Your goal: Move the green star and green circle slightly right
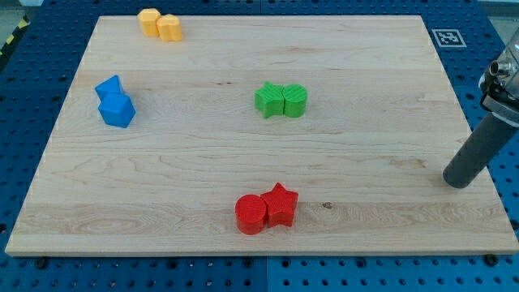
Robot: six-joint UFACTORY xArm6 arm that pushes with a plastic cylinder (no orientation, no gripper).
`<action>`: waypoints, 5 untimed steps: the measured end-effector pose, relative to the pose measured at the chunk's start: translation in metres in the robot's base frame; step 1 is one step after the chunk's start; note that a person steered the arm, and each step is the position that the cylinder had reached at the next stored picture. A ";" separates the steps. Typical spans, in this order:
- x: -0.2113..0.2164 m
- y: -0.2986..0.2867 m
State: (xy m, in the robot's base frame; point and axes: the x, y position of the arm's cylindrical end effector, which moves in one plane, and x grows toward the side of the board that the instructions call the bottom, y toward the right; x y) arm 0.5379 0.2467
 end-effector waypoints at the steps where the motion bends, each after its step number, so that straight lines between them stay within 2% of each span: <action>1: 0.000 0.000; 3: 0.000 0.003; 4: -0.038 -0.040; 5: -0.070 -0.113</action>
State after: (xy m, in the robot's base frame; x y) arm 0.4682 0.1340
